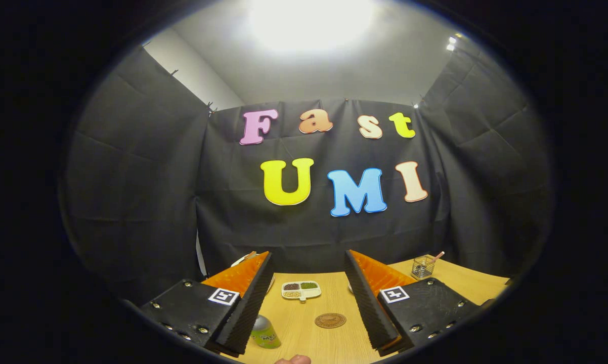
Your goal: Take the bottle from table, then pour the juice into the cup, finally place the bottle on the coaster
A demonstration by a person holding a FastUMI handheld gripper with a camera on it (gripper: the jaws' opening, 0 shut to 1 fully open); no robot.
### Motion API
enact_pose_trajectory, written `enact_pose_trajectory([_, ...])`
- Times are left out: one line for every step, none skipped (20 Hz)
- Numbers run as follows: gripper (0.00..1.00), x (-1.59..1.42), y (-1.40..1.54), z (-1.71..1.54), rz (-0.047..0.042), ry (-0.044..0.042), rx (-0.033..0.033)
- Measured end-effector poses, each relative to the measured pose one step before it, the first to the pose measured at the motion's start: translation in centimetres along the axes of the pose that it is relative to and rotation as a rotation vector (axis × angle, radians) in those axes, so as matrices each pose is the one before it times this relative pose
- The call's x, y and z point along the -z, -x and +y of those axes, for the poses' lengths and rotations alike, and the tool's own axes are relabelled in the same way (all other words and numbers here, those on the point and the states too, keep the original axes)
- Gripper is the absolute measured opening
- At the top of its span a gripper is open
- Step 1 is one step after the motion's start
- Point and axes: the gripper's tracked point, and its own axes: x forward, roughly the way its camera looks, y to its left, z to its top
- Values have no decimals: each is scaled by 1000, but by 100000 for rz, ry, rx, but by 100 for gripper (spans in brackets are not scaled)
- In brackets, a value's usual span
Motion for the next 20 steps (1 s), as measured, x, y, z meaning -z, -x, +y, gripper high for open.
enact_pose_trajectory([86,116,65,150,-145,1023,37])
enact_pose_trajectory([86,356,47,403,-118,574,-528])
enact_pose_trajectory([86,296,-72,389,122,188,-466])
enact_pose_trajectory([86,550,-117,255,439,-223,-39])
enact_pose_trajectory([86,515,-125,252,567,-445,231])
enact_pose_trajectory([86,545,-117,469,513,-564,-247])
enact_pose_trajectory([86,471,-130,560,245,-310,-714])
enact_pose_trajectory([86,675,-233,486,719,-294,-739])
enact_pose_trajectory([86,561,-357,336,813,39,-40])
enact_pose_trajectory([86,732,-270,412,1041,50,-524])
enact_pose_trajectory([86,532,-344,619,708,-16,-756])
enact_pose_trajectory([86,642,-370,521,813,-73,-635])
enact_pose_trajectory([86,486,-311,603,702,42,-706])
enact_pose_trajectory([86,608,-387,680,717,46,-920])
enact_pose_trajectory([86,625,-396,600,965,-24,-779])
enact_pose_trajectory([86,787,-323,731,1079,8,-927])
enact_pose_trajectory([86,721,-396,719,1196,148,-1017])
enact_pose_trajectory([86,847,-427,659,1309,293,-848])
enact_pose_trajectory([86,787,-392,561,1445,363,-706])
enact_pose_trajectory([86,797,-368,478,1524,204,-540])
